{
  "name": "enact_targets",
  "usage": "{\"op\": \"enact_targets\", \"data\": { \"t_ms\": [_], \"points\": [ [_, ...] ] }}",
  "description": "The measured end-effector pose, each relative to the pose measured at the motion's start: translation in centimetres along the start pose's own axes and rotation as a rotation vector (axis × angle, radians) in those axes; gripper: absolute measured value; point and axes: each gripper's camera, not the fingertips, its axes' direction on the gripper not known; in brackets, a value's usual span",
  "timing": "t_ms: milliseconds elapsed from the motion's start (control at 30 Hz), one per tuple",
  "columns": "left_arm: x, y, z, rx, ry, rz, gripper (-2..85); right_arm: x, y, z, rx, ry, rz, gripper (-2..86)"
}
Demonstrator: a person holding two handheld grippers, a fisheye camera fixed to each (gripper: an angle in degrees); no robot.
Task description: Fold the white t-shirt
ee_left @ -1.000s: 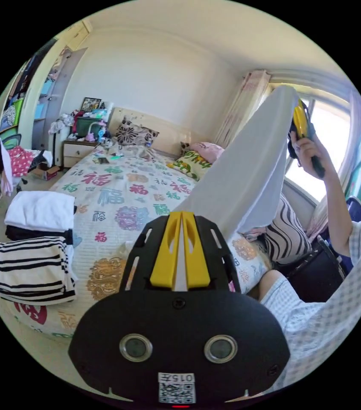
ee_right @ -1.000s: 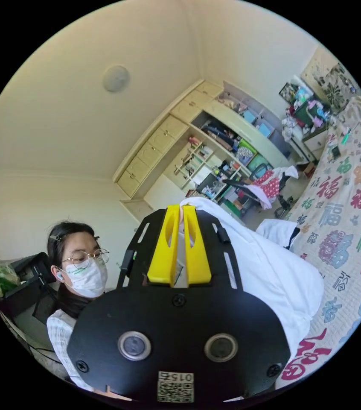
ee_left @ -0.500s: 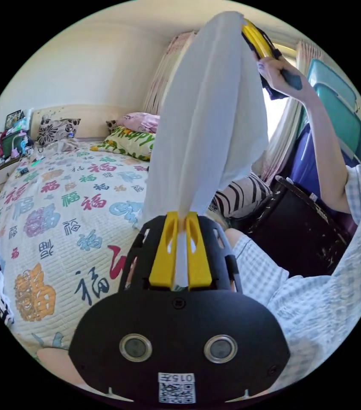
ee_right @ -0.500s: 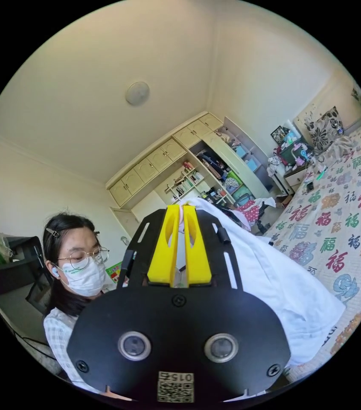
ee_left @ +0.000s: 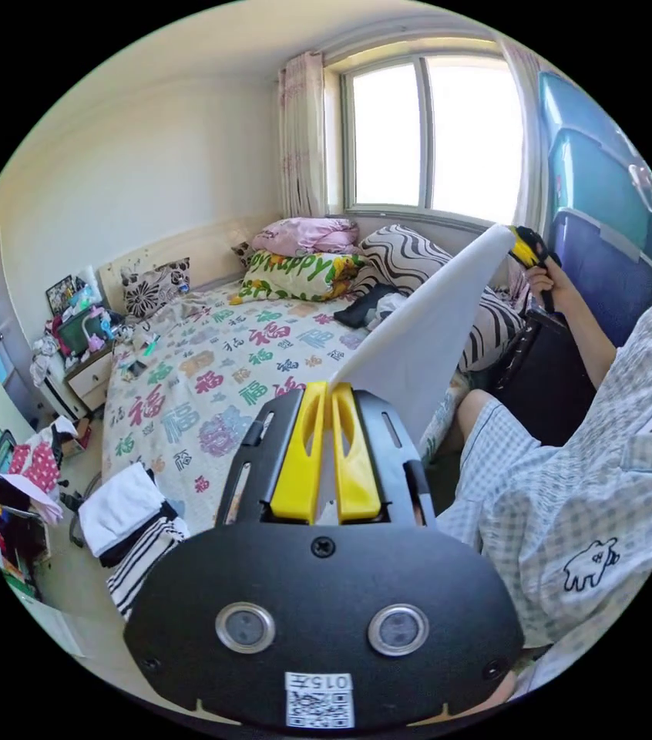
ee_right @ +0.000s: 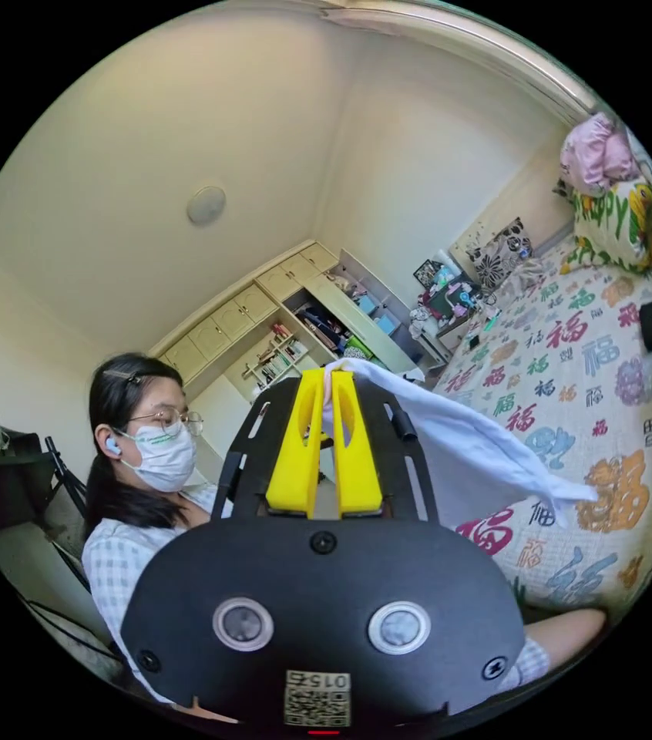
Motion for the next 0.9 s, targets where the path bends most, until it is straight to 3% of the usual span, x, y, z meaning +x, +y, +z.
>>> {"op": "enact_targets", "data": {
  "t_ms": [300,633,733,800,900],
  "points": [
    [4.7,-0.5,1.8,-0.052,-0.128,0.113,-0.2,-0.9,2.4,-2.9,0.087,-0.059,0.133,0.4],
    [4.8,-0.5,9.8,-0.151,-0.085,0.136,-0.1,-0.6,2.0,-2.9,0.103,-0.014,0.207,0.7],
    [1.7,-1.4,16.8,-0.229,-0.002,0.149,0.0,2.7,0.6,-1.9,0.068,0.099,0.214,1.0],
    [-1.8,-1.9,26.3,-0.338,0.05,0.134,0.1,6.6,-0.6,-0.6,0.031,0.22,0.236,1.5],
    [-6.2,-0.5,40.6,-0.432,-0.125,0.02,0.3,16.7,-1.6,3.3,-0.073,0.419,0.308,3.5]
  ]
}}
